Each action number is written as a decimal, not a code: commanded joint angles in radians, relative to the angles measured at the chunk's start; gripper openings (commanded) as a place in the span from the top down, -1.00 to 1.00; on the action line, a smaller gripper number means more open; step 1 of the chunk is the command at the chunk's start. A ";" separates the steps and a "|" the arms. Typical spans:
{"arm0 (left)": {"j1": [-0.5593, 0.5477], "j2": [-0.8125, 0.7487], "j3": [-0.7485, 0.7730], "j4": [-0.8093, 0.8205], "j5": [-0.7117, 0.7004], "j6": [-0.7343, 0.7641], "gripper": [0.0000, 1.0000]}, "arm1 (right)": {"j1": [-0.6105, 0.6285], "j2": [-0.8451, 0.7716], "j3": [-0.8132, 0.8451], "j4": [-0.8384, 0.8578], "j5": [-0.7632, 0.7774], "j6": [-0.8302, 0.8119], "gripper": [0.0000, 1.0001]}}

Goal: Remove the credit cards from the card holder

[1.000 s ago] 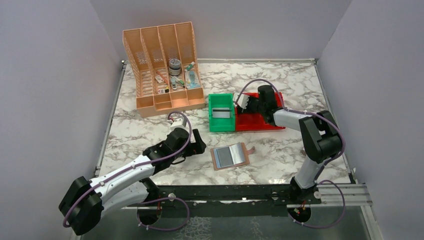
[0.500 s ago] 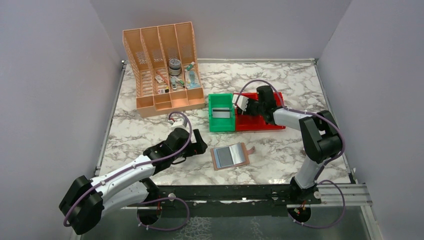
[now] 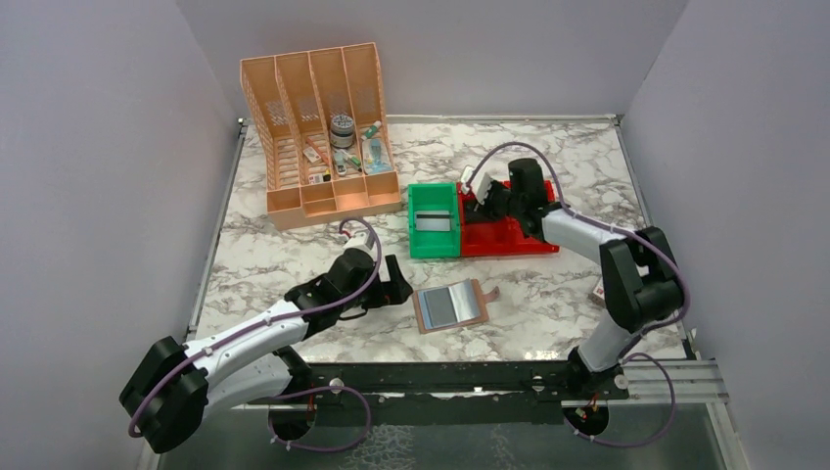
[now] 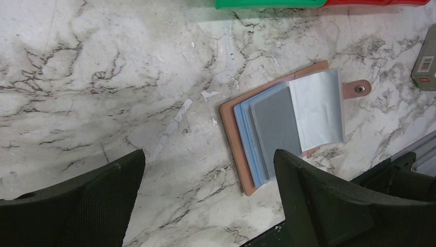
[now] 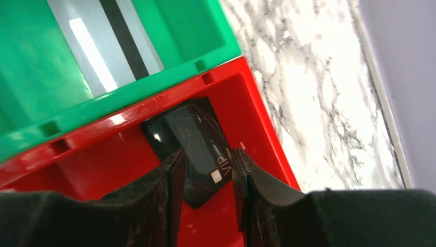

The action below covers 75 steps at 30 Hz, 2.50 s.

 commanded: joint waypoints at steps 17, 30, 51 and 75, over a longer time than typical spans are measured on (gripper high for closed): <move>0.006 -0.038 0.010 0.016 0.016 -0.041 -0.99 | 0.097 -0.429 -0.378 -0.049 -0.131 1.414 -0.13; 0.006 -0.068 0.028 -0.020 -0.042 -0.066 -0.99 | 0.455 -0.403 -0.315 -0.238 0.340 1.400 0.07; 0.002 0.141 0.100 0.082 0.203 0.061 -0.64 | 0.469 -0.214 -0.354 -0.266 0.357 1.465 0.01; 0.000 0.136 0.068 0.148 0.211 0.012 -0.48 | 0.566 -0.143 -0.352 -0.290 0.580 1.509 0.63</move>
